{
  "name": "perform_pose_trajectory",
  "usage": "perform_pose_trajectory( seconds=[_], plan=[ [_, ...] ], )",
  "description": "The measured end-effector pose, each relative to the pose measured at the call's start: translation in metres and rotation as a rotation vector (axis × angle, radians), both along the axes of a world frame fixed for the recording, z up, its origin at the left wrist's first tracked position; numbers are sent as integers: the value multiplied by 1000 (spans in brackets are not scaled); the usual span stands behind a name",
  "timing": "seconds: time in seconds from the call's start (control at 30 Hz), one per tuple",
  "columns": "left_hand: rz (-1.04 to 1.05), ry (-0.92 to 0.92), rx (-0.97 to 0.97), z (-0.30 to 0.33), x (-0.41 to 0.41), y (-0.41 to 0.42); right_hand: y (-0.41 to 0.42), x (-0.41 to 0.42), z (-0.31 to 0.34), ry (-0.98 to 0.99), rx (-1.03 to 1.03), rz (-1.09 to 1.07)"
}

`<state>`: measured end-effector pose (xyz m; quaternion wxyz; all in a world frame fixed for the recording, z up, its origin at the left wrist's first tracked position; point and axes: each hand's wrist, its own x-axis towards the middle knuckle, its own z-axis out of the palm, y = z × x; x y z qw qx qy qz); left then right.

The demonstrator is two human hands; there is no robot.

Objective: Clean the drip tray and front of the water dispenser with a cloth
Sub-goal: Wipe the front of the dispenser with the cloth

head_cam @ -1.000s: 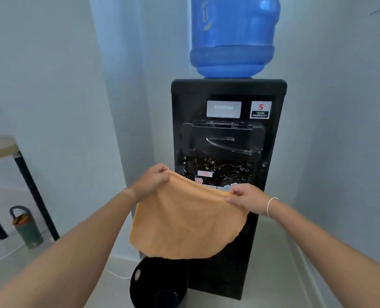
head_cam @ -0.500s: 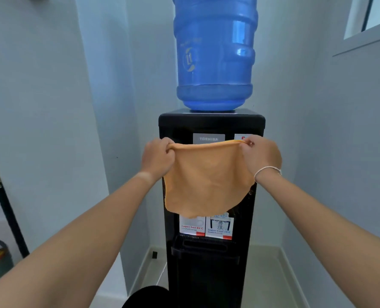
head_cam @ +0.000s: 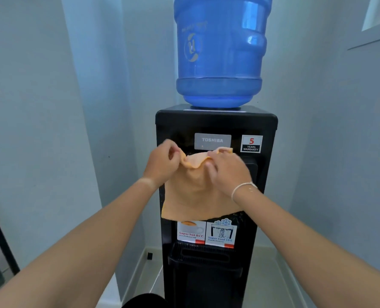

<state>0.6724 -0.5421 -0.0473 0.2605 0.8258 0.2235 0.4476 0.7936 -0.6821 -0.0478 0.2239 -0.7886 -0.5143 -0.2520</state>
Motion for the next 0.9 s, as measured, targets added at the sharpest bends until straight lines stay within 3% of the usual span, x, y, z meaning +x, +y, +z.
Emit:
perform_pose_trajectory(
  seconds=[0.17,0.4,0.6,0.73,0.9],
  plan=[
    [-188,225,179,-4,-10,2,24,-18,5,-15,-111,-72],
    [-206,396,328,8,16,-25,-29,24,4,-20,-125,-321],
    [-163,373,256,7,22,-29,-41,30,4,61,-80,-341],
    [-77,352,256,7,-2,-5,-24,7,2,48,-36,-214],
    [-96,236,95,-8,-17,10,4,-14,7,71,-64,-79]
  ],
)
